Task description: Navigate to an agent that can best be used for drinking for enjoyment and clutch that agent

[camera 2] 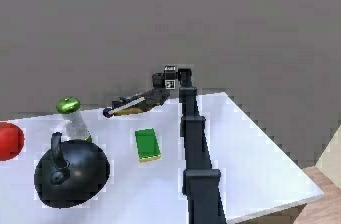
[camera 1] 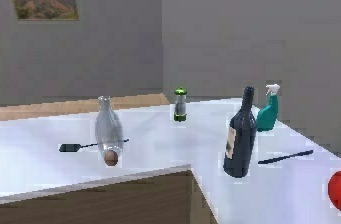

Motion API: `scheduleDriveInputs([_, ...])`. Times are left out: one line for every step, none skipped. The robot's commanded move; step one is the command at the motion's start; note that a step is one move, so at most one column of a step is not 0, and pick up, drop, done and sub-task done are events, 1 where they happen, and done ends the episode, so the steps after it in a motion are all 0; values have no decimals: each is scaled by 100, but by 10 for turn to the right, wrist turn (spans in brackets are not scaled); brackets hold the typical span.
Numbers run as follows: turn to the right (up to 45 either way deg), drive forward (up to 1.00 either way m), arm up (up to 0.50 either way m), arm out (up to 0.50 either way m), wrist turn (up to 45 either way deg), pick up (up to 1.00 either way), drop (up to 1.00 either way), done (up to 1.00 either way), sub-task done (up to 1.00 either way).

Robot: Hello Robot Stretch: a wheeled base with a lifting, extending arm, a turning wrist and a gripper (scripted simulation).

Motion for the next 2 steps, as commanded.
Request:
scheduleDriveInputs([0,0,10,0,0,0,0,0,0])
scheduleDriveInputs([0,0,0,0,0,0,0,100,0])
